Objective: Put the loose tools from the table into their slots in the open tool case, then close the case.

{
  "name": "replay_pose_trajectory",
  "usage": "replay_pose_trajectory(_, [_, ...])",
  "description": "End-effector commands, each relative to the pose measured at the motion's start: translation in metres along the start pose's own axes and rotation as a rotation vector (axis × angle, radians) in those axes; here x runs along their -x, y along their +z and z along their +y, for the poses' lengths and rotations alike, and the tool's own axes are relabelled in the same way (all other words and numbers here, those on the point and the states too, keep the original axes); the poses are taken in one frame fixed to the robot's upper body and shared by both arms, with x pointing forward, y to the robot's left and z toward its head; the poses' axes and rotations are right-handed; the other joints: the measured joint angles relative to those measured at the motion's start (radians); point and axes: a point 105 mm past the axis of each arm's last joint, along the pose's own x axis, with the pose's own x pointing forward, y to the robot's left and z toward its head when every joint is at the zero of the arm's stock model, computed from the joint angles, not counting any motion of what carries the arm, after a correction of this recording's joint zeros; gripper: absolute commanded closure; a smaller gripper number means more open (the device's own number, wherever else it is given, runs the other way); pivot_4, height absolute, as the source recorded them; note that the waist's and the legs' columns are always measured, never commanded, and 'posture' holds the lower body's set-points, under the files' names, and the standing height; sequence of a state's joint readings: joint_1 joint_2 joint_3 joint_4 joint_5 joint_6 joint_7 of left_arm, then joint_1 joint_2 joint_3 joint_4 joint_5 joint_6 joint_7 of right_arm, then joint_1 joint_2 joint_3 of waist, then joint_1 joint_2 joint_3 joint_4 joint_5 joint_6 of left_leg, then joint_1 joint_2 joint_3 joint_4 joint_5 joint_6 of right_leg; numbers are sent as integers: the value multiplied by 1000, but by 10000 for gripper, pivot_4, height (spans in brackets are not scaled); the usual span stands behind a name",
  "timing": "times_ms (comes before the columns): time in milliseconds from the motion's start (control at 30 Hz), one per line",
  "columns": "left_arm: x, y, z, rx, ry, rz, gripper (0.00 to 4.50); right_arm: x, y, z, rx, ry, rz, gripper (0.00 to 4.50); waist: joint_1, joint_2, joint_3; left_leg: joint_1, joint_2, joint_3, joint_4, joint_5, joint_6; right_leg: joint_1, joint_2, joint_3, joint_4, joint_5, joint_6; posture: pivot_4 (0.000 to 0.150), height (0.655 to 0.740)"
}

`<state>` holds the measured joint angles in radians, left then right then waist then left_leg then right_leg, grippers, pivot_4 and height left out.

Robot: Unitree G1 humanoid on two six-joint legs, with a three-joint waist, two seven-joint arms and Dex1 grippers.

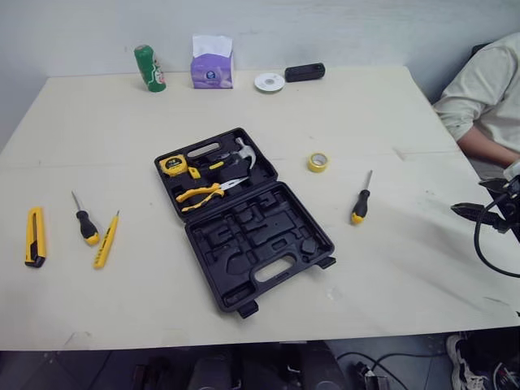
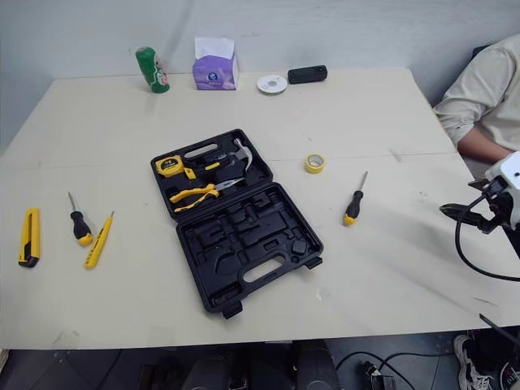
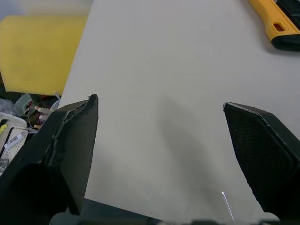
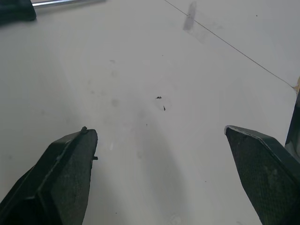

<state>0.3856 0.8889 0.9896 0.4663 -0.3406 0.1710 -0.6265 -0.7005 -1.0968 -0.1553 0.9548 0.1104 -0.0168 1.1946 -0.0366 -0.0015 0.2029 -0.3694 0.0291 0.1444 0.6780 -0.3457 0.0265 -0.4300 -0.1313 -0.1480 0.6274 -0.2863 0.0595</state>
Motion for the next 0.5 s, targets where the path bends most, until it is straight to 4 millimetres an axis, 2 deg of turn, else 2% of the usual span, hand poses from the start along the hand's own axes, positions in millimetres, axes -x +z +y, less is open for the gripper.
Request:
replay_pose_trajectory(33, [1,10,7,-31,18,-14,177,5,11,-6,15,-24,-37,0,0,0,0,0,0,0,0,0,0,0,0,0,0,0,0,1500,7316])
replay_pose_trajectory(367, [-4,13,3,-22,-3,-25,177,2,13,-5,18,-23,-45,0,0,0,0,0,0,1,0,0,1,0,0,1,1,0,0,1500,7316])
replay_pose_trajectory(433, [-8,15,-3,-5,-32,-36,177,1,16,-5,24,-21,-53,0,0,0,0,0,0,1,1,0,1,0,0,1,1,0,0,1500,7316])
replay_pose_trajectory(500, [-11,20,-24,1,-134,-48,177,-4,22,0,38,5,-72,0,0,0,0,0,0,1,1,0,1,0,0,1,1,0,0,1500,7316])
